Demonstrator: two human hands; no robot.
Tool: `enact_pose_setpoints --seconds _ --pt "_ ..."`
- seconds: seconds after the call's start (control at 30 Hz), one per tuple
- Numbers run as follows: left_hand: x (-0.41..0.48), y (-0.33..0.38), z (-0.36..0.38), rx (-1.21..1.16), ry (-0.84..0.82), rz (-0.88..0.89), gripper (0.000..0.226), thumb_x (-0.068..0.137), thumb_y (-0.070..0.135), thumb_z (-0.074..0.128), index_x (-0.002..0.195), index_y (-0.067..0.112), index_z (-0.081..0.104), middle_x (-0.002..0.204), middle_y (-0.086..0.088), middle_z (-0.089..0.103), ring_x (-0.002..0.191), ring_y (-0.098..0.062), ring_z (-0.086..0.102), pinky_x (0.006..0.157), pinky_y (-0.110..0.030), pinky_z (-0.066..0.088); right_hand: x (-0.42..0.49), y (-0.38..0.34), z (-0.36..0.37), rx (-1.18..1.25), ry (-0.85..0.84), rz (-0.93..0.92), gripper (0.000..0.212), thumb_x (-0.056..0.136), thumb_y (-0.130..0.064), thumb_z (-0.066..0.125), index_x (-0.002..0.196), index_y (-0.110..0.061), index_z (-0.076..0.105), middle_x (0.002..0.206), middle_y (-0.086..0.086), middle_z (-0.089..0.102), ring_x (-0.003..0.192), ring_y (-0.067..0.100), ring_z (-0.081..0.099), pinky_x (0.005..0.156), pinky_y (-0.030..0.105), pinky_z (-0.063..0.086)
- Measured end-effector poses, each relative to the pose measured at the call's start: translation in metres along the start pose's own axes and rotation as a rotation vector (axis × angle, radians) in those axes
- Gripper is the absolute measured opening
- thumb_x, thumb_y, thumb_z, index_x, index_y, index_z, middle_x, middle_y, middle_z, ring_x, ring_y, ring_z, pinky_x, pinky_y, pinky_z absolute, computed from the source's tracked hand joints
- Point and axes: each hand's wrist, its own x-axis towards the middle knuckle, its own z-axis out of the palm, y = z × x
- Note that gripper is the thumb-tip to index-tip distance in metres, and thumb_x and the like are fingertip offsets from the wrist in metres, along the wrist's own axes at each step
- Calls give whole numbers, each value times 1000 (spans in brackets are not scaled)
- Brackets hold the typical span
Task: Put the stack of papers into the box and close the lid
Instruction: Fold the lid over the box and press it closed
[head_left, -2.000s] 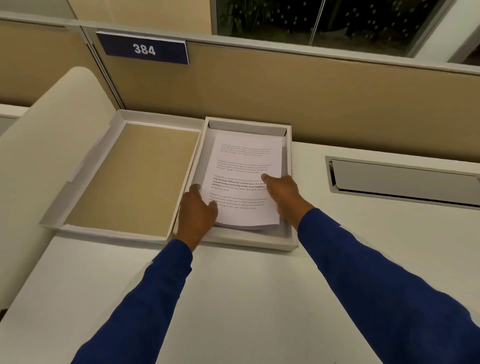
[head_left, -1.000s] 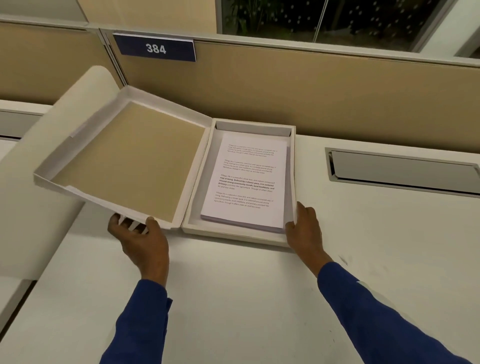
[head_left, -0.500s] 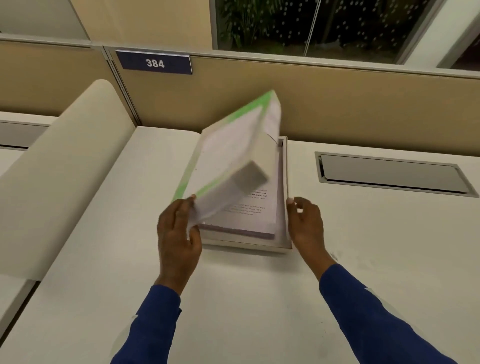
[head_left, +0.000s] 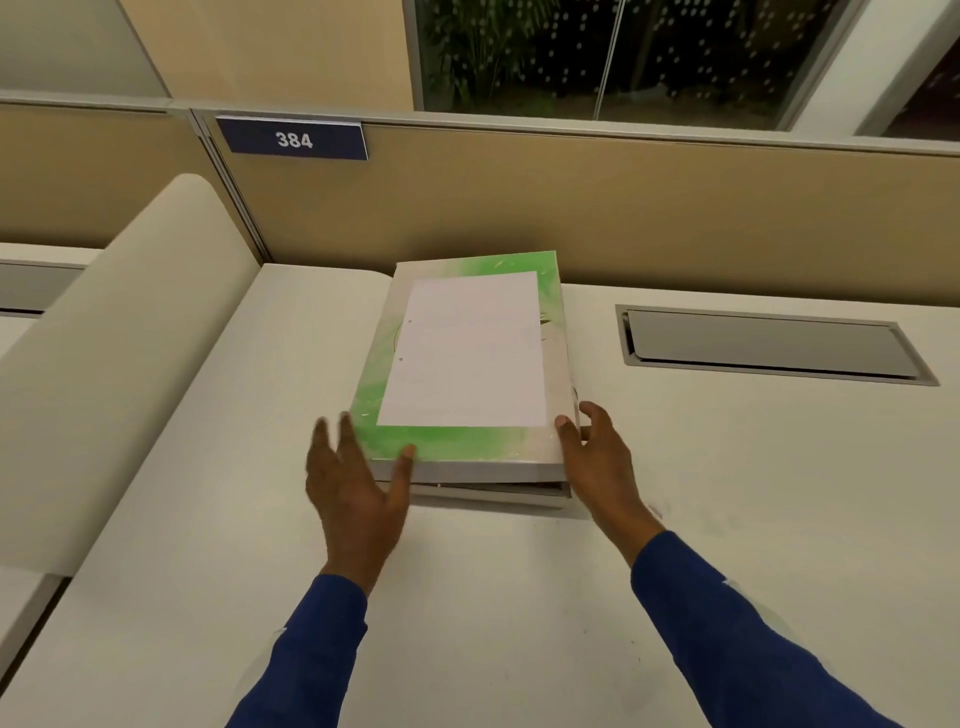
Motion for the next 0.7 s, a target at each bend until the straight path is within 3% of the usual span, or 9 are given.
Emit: enact_pose_setpoints --seconds 0.07,0.1,0.23,0.47,0.6,0.7 --pt "6 5 -2 -195 -40 -295 76 101 50 53 158 6 31 155 -22 41 145 -40 37 121 -52 32 -4 8 7 -78 21 -34 52 107 -38 44 154 -16 37 141 14 57 127 30 57 105 44 50" --pt "8 8 -3 -261 -52 -341 66 102 46 53 152 6 39 147 -20 50 136 -39 47 115 -52 40 -6 11 9 -96 29 -48 51 108 -36 43 153 -14 37 141 14 57 128 30 56 107 45 49" --pt "12 14 -10 -272 -17 -239 34 103 31 54 126 7 58 115 -12 64 106 -34 60 92 -49 53 -14 22 16 -104 56 -62 49 109 -32 38 153 -12 40 139 15 57 129 31 55 108 42 46" --pt "21 13 -13 -220 -50 -213 30 104 29 54 123 6 58 110 -14 65 98 -34 61 83 -45 53 -16 21 22 -173 72 -82 46 109 -32 35 151 -15 39 131 14 58 124 34 53 105 47 47" --pt "23 10 -13 -227 -78 -263 30 103 24 55 124 3 57 108 -13 65 94 -30 61 75 -35 47 -14 19 24 -285 31 -54 54 109 -35 33 159 -16 23 139 15 52 131 33 46 103 42 42" --pt "23 5 -13 -222 -89 -313 28 101 25 58 122 7 55 102 -5 62 87 -24 60 60 -25 41 -16 24 22 -371 -37 -13 60 109 -36 33 162 -19 12 145 13 47 134 32 43 105 43 41"
